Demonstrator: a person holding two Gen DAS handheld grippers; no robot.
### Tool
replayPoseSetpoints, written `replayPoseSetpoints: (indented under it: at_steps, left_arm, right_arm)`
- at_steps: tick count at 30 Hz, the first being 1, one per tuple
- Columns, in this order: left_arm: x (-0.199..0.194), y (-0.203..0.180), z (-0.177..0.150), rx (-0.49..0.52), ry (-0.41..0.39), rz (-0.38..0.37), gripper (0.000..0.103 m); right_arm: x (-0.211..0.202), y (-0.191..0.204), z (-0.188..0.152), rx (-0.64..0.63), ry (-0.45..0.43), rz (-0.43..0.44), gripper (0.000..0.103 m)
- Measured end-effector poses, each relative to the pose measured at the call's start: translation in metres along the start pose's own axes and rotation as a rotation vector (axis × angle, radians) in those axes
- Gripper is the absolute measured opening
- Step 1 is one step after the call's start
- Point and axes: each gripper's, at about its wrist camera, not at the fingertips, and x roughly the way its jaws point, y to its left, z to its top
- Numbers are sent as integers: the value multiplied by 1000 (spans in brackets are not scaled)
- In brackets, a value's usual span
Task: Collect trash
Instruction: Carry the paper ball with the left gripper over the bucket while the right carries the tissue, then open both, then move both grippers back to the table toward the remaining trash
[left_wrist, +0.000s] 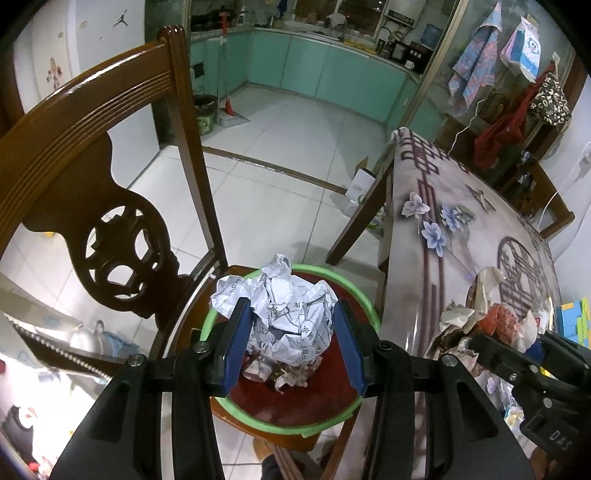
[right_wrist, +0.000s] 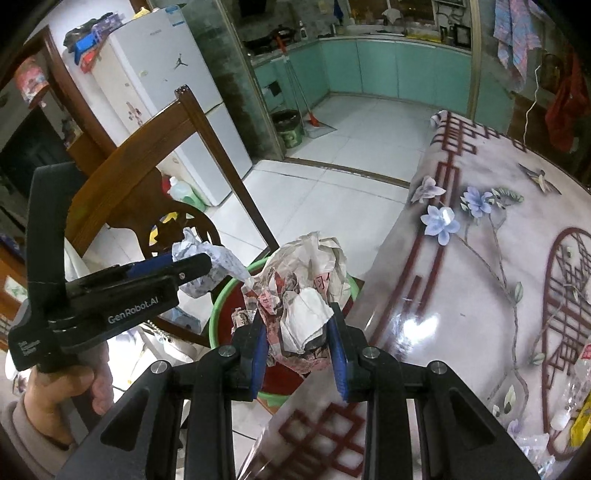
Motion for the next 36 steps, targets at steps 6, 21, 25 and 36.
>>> replayPoseSetpoints:
  at_steps: [6,21,25,36]
  left_arm:
    - [4,2,5,-9,-3,12,49]
    - [-27,-10,14,-14,-124,7,75]
    - [-49,-20,16,9,-183,-13,75]
    - [-94,-58,10,63,-270,-73,75]
  right_arm:
    - [3,1,7,-17,-10,8,28]
    - [-20,-7,11,-14,-93,-27,47]
    - [-37,-12,2,1,-114,-40,47]
    - [-84,-29,-27,55,-170,-58,47]
